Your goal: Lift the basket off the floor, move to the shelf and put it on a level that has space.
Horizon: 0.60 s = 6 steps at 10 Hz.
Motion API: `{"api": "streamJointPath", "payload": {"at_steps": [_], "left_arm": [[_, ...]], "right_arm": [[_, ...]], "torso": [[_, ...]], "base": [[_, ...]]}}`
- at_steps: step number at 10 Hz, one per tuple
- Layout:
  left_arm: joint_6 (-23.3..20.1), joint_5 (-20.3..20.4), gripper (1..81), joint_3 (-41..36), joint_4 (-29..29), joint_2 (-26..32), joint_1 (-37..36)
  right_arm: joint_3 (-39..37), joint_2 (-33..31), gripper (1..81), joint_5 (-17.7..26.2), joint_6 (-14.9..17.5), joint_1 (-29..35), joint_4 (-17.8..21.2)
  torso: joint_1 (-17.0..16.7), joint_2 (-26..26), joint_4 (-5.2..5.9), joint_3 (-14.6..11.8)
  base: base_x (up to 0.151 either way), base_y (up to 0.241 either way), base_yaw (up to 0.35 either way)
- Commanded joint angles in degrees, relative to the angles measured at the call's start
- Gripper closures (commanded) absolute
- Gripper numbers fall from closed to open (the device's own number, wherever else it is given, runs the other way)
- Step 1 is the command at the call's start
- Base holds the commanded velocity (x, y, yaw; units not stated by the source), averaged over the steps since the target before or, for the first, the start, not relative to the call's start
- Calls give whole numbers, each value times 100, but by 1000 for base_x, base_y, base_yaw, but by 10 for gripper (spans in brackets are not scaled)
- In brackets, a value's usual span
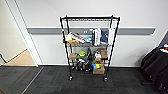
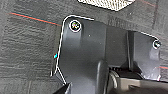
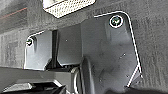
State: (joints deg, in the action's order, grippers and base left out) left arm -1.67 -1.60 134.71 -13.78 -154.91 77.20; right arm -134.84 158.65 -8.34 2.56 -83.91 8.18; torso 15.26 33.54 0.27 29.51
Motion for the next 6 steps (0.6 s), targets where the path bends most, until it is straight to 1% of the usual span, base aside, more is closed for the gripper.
{"api": "streamJointPath", "payload": {"at_steps": [1,3,4,5,6], "left_arm": [[-18,-614,10,-23,-265,179,-552],[-18,-657,10,-14,-345,179,-754],[-18,-876,10,12,-441,188,-938],[-18,-956,10,12,-538,196,-1114],[-18,-965,10,21,-617,196,-1290]], "right_arm": [[116,-243,10,614,-1,563,245],[169,-270,10,824,-2,844,289],[170,-270,10,965,-10,1019,359],[170,-270,10,1001,-1,1169,377],[170,-278,10,1105,-2,1353,377]], "torso": [[363,562,0,525],[599,929,0,870],[737,1141,0,533],[844,1310,0,691],[927,1432,0,741]], "base": [[0,0,0],[0,0,0],[0,0,0],[0,0,0],[0,0,0]]}}
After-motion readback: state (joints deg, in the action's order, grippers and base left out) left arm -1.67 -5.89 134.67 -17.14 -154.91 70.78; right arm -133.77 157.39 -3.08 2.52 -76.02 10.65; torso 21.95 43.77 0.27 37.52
